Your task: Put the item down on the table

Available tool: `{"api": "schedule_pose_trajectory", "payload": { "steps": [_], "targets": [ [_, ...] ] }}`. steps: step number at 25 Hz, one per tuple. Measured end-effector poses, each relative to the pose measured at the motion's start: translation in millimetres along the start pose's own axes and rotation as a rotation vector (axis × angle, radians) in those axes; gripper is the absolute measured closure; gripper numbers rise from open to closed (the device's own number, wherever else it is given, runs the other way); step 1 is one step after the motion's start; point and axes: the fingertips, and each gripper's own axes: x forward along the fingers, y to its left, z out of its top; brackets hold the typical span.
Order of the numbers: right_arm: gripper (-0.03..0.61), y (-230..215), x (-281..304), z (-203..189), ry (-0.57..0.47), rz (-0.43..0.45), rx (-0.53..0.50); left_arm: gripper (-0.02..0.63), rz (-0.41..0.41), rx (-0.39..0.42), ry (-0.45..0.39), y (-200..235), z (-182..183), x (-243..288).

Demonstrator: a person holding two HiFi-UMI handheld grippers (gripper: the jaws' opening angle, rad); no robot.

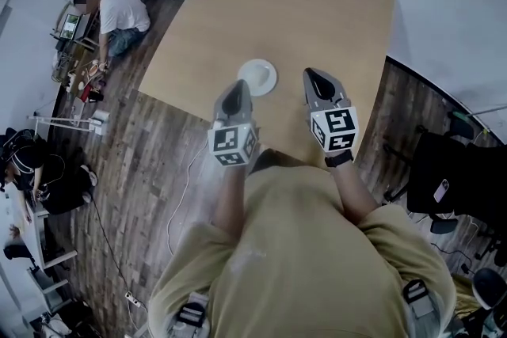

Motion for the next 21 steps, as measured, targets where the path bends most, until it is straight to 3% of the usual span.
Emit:
{"api": "schedule_pose_trajectory", "payload": {
  "steps": [11, 21],
  "targets": [
    [0.572, -4, -19, 3, -0.006, -0.007, -0.005, 0.611, 0.061, 0.011, -0.047, -1, 18, -22],
    [0.572, 20, -10, 1, 0.036, 0.105, -0.039, 0.611, 0.020, 0.005, -0.046, -2, 22, -16]
  ]
}}
